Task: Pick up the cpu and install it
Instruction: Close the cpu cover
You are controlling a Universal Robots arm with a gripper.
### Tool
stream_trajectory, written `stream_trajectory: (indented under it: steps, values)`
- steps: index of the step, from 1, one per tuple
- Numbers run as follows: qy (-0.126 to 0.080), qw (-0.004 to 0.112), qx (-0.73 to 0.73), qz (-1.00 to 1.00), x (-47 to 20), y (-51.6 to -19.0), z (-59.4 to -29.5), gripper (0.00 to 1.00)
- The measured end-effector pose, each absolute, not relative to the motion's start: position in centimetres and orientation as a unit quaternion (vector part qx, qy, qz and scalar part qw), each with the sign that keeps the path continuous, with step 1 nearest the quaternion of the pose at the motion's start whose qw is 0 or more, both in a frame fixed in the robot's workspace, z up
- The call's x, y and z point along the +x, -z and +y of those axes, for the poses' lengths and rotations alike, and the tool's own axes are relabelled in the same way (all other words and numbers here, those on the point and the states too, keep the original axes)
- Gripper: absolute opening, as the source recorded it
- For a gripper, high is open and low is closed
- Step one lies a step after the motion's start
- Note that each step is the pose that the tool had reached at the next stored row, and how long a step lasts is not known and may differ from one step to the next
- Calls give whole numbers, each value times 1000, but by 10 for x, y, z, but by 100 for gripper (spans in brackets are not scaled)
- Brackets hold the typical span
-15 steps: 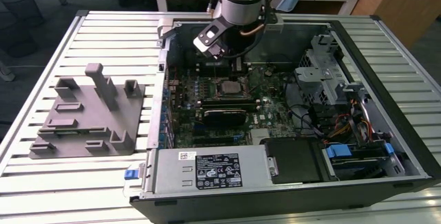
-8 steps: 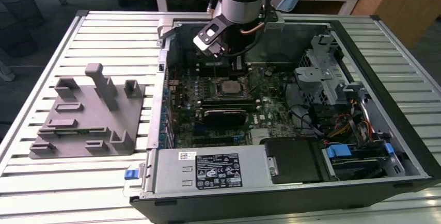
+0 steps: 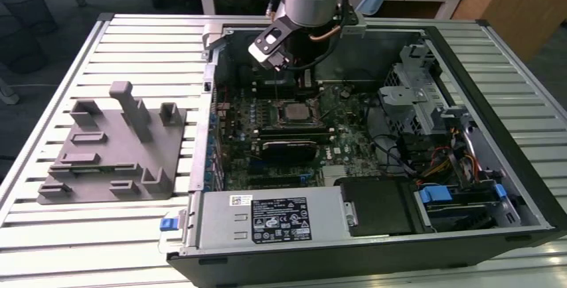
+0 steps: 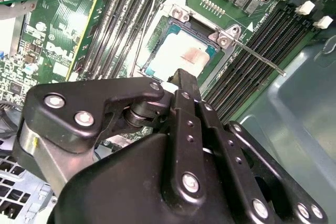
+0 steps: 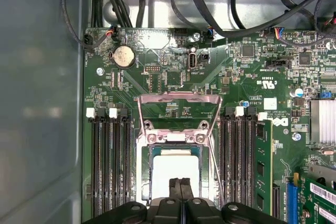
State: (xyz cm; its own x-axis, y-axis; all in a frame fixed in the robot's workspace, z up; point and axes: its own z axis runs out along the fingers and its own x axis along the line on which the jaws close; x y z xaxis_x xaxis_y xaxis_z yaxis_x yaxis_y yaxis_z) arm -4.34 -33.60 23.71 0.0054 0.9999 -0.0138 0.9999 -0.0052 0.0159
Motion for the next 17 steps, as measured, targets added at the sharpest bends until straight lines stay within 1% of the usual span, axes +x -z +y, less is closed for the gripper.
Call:
stream_trajectory:
  steps: [10, 17]
  values:
    - [-1, 11, 709, 705, -43, -242, -336, 11]
    - [-1, 11, 709, 705, -44, -258, -336, 11]
